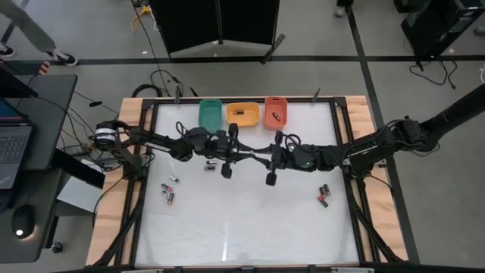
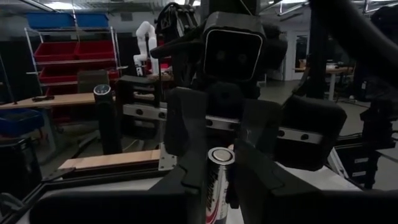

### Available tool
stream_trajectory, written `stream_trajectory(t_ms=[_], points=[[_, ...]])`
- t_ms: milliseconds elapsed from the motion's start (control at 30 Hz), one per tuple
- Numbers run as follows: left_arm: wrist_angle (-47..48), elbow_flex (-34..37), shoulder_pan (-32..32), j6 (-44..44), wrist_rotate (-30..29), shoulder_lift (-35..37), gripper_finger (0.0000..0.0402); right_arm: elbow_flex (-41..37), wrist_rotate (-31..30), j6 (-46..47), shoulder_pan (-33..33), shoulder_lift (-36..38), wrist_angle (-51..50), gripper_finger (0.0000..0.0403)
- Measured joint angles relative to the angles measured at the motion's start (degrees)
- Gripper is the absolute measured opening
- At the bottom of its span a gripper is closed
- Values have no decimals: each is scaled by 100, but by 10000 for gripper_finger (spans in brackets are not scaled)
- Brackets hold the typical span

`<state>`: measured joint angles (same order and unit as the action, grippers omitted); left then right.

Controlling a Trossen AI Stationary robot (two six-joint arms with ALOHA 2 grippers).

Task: Sort batteries
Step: Put the silver battery into the green bin

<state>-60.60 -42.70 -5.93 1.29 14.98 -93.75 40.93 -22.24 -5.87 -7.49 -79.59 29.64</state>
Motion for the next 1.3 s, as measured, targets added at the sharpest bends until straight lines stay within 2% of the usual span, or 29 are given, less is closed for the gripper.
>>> stream_trajectory(t_ms=[167,433,633,733,900,1100,1300], points=[[-35,-15,-36,-1,108,40,59,2,-21,-11,8,4,133,139],[240,-90,-213,183,227,459,58,11,-250,-208,11,29,94,167],[1679,-92,-372,684,0,1352,58,11,-253,-188,11,301,-516,166],[2710,-100,-525,901,-408,1846,58,9,-356,-102,11,464,-927,163],[4333,-96,-1082,792,-1022,2419,58,9,-805,305,11,568,-1756,158],[5701,-94,-2035,565,-1269,2548,58,4,-837,749,38,421,-2304,157],[6166,-94,-2840,405,-1274,2357,58,4,-832,809,126,190,-2328,150]])
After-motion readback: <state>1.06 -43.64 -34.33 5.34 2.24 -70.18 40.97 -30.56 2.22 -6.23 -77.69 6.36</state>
